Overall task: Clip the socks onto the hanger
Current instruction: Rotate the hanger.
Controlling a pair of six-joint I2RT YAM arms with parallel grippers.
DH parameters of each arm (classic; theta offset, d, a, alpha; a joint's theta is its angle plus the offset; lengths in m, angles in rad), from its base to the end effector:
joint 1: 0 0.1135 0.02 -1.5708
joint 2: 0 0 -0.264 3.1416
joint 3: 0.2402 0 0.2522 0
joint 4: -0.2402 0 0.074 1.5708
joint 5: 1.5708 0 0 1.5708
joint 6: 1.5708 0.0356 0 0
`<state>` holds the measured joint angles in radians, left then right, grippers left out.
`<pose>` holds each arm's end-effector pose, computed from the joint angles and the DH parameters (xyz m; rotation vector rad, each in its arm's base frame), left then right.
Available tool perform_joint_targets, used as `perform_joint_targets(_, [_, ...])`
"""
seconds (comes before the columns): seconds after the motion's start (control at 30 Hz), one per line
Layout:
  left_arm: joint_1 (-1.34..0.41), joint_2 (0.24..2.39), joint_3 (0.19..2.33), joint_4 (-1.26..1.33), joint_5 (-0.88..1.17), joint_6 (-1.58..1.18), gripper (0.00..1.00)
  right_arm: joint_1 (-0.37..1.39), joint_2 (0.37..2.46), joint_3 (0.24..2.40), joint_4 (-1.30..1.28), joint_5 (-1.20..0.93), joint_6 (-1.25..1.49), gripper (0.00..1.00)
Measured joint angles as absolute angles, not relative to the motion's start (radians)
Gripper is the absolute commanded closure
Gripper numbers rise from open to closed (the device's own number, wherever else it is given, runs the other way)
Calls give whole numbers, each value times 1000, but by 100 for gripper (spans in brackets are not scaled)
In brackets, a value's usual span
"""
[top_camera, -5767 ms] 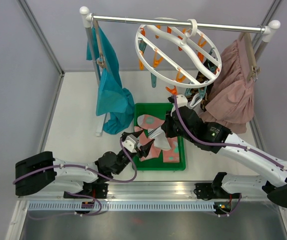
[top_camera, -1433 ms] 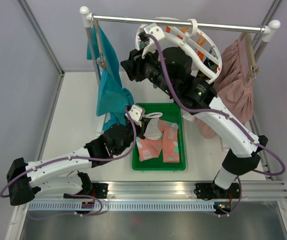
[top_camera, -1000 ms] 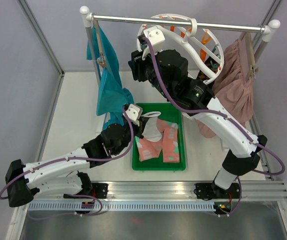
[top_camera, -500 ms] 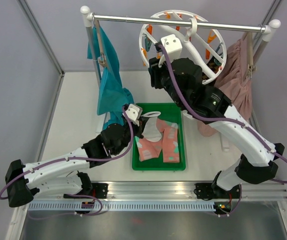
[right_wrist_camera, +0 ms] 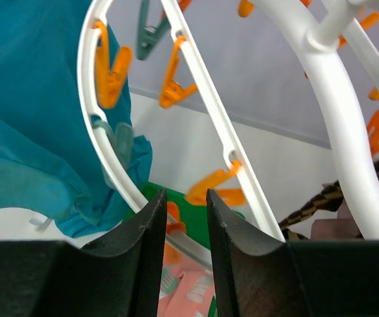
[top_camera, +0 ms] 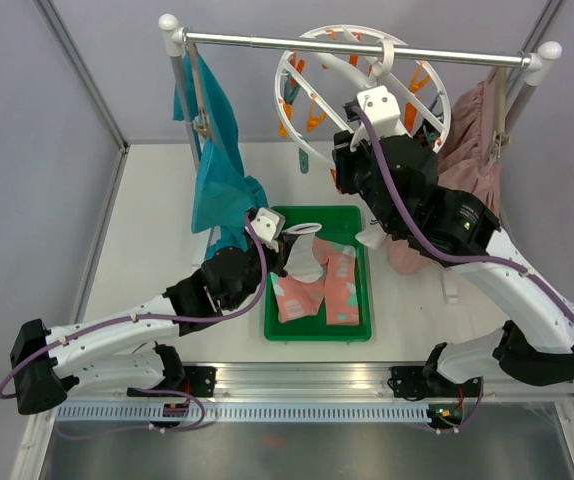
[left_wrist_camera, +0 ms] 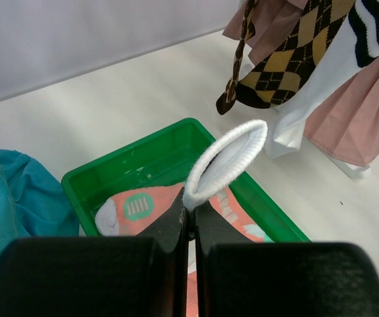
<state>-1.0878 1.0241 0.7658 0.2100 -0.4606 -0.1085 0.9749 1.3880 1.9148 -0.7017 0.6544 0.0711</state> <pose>0.1258 -0.2058 0.3293 0.4378 1.5826 -0.5494 0.1606 0.1983 0.5303 -0.2976 1.6875 0.2059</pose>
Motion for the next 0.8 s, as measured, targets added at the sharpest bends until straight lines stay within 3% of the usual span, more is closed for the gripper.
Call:
perform_joint_targets(0.2, [-1087, 1027, 766, 211, -460, -109, 98, 975, 1253, 1813, -711, 641, 118, 63])
perform_joint_targets(0.5, [-1088, 1034, 766, 211, -460, -109, 98, 975, 1024, 1631, -646, 398, 217, 65])
perform_joint_targets(0.8, [-1088, 1042, 766, 211, -442, -109, 98, 975, 976, 1410, -630, 397, 294, 65])
